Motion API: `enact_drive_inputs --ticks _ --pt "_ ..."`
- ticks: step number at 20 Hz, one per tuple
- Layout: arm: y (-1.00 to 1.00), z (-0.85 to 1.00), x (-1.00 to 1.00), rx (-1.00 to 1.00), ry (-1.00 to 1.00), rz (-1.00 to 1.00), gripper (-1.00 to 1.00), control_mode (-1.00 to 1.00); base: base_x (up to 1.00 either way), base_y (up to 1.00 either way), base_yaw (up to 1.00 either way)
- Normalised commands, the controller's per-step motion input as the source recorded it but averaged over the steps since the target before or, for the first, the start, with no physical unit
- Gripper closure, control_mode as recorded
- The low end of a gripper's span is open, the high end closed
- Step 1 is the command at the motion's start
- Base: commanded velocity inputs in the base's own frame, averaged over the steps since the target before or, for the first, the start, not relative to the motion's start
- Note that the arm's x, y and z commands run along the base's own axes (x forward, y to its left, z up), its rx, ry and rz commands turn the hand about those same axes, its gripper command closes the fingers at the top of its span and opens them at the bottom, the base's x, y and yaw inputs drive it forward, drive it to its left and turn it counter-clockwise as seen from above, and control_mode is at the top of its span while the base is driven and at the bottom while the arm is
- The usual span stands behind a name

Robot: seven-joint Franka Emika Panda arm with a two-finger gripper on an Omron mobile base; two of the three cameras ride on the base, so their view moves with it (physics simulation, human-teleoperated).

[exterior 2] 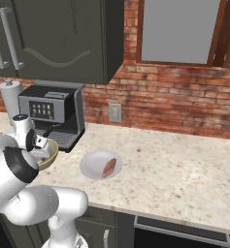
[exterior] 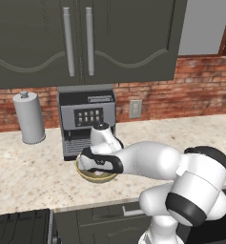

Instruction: Place the steak on the plate and place the garlic on the same plate.

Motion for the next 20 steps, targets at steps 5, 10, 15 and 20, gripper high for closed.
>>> enact_drive_inputs --ticks 5,10,15,20 --pt "0.00 -0.05 0.02 0.00 0.00 0.00 -1.00 -1.00 0.00 0.00 0.00" --pt "0.00 -0.03 0.02 -0.03 -0.01 -0.04 -1.00 -1.00 0.00 0.00 0.00" --pt "0.00 -0.06 0.00 -0.03 0.00 -0.04 -1.00 -1.00 0.00 0.00 0.00" --pt "0.00 -0.12 0.00 -0.01 0.00 -0.01 1.00 -1.00 0.00 0.00 0.00"
